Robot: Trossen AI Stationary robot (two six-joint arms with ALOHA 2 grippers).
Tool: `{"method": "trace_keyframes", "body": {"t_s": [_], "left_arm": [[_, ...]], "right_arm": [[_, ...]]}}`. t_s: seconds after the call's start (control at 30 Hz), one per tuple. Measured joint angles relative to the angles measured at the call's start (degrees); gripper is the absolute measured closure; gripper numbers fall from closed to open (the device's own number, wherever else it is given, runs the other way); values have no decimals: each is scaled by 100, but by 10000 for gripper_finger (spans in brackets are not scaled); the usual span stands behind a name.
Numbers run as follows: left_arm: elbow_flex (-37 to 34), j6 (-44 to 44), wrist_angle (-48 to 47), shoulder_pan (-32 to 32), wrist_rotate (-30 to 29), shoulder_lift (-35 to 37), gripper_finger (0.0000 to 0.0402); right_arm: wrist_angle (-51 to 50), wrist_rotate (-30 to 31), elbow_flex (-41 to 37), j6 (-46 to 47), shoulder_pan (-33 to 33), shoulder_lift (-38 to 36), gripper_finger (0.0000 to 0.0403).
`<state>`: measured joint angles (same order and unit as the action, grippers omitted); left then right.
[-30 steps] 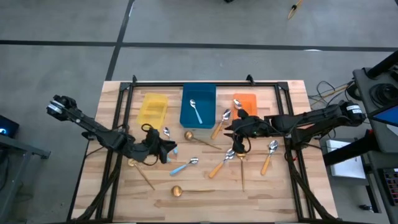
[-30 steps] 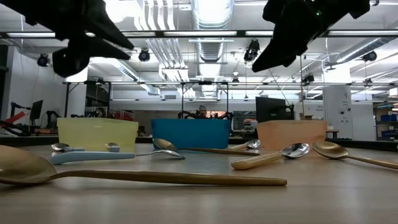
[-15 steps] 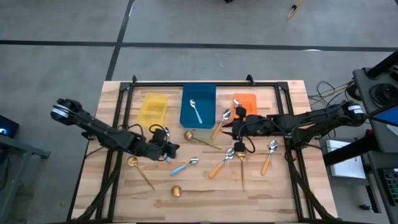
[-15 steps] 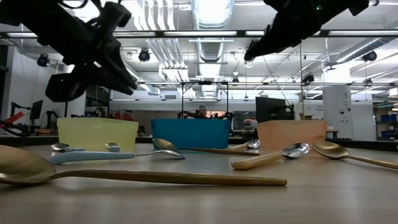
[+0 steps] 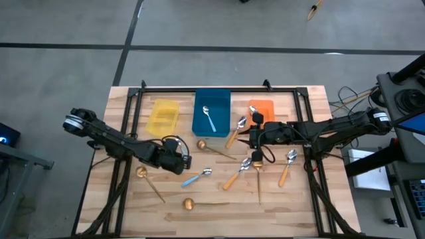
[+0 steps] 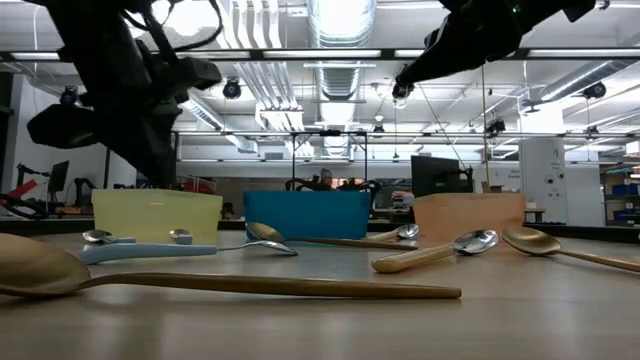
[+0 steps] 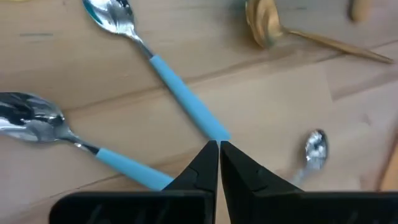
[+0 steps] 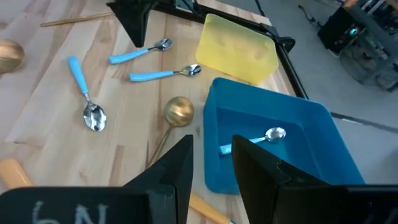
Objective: Sort silverware by color (type)
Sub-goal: Put the blue spoon into the blue bin
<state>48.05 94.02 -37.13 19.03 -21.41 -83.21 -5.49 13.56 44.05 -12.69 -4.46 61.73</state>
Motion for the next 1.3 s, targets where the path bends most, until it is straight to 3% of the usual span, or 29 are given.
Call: {"method": "trace_keyframes", "body": {"t_s": [0.4, 1.3], "left_arm": [[310, -350, -30, -544, 340, -748, 402], [593, -9, -572, -800, -514, -1126, 401]], "right_arm": [[4, 4, 0, -98, 176, -17, 303], [-9, 2, -7, -90, 189, -13, 303]]}}
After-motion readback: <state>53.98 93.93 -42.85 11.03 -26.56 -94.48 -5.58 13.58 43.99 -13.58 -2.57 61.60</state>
